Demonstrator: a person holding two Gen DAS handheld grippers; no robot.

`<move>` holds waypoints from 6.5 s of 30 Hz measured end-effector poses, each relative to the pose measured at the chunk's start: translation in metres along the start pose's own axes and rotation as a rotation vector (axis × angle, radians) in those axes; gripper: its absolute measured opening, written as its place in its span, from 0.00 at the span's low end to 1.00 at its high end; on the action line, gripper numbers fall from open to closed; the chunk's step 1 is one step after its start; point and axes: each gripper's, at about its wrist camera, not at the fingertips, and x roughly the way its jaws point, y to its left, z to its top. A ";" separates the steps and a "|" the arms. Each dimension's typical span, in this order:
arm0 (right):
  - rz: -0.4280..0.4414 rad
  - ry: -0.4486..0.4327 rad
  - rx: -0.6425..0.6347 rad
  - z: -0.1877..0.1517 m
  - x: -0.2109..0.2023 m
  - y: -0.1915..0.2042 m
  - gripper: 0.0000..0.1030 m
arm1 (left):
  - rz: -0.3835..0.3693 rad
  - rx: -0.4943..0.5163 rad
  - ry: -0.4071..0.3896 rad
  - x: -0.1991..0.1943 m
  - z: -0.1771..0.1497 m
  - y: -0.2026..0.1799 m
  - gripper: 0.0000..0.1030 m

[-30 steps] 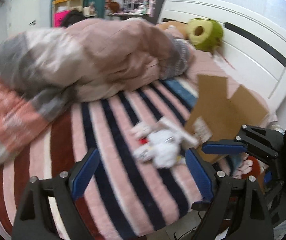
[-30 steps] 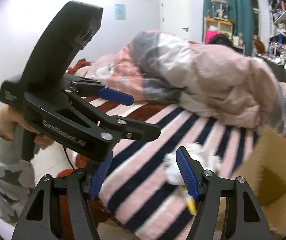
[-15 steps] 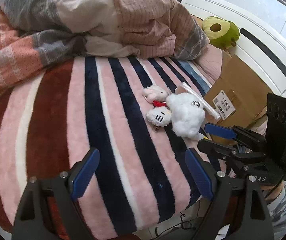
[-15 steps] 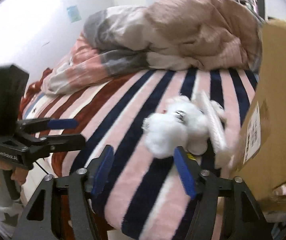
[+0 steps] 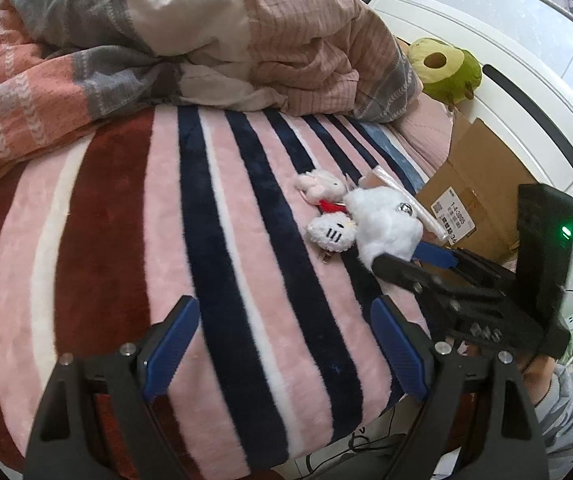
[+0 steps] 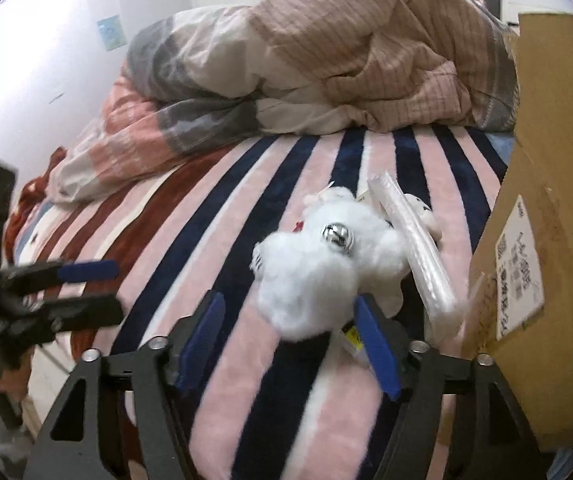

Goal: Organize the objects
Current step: 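Return the right gripper to the white plush toy and grasp it, then carry the white plush toy into the box and open the right gripper, then move the right gripper back toward the yellow-tipped glue tube, then close the right gripper on the glue tube and lift it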

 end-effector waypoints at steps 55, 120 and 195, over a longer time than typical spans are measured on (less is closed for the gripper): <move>0.377 -0.182 -0.311 0.062 -0.119 0.062 0.38 | -0.125 0.226 -0.155 -0.088 0.083 -0.122 0.71; 0.142 -0.121 -0.236 0.058 -0.181 -0.079 0.62 | -0.152 0.296 -0.042 -0.034 0.122 -0.232 0.80; -0.154 0.260 -0.224 -0.032 0.021 0.006 0.48 | -0.099 -0.026 -0.013 0.001 -0.009 0.005 0.80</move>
